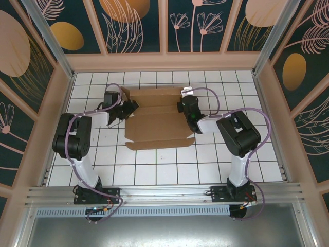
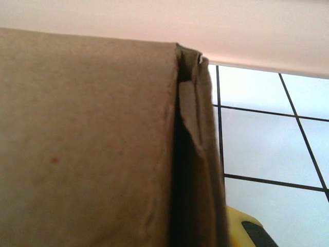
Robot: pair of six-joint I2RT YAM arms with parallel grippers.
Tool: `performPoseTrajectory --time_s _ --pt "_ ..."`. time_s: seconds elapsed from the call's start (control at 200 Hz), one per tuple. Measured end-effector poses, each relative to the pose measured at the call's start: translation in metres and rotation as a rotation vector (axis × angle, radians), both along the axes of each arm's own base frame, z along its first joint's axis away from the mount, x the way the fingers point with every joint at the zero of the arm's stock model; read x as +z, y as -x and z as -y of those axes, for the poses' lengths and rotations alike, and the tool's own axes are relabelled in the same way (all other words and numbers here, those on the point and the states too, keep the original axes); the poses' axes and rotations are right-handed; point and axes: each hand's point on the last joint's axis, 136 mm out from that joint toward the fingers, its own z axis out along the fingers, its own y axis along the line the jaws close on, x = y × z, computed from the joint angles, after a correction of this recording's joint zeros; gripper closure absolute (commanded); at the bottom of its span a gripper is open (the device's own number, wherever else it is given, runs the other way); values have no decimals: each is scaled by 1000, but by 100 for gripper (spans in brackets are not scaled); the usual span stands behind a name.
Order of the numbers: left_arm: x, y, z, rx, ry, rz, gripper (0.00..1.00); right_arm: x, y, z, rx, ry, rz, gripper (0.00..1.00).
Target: Fold the paper box
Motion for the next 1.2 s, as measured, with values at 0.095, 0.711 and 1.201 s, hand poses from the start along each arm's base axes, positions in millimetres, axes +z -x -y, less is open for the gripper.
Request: performPoseTrajectory --time_s 0.095,0.711,1.201 --pt "-6 -2 1 2 -6 -2 53 0 -1 -1 0 0 -1 94" --pt "12 8 -5 46 -91 63 50 0 -6 -3 0 2 -4 95" --pt "100 89 -44 57 -249 200 47 -1 -5 -4 1 3 -6 95"
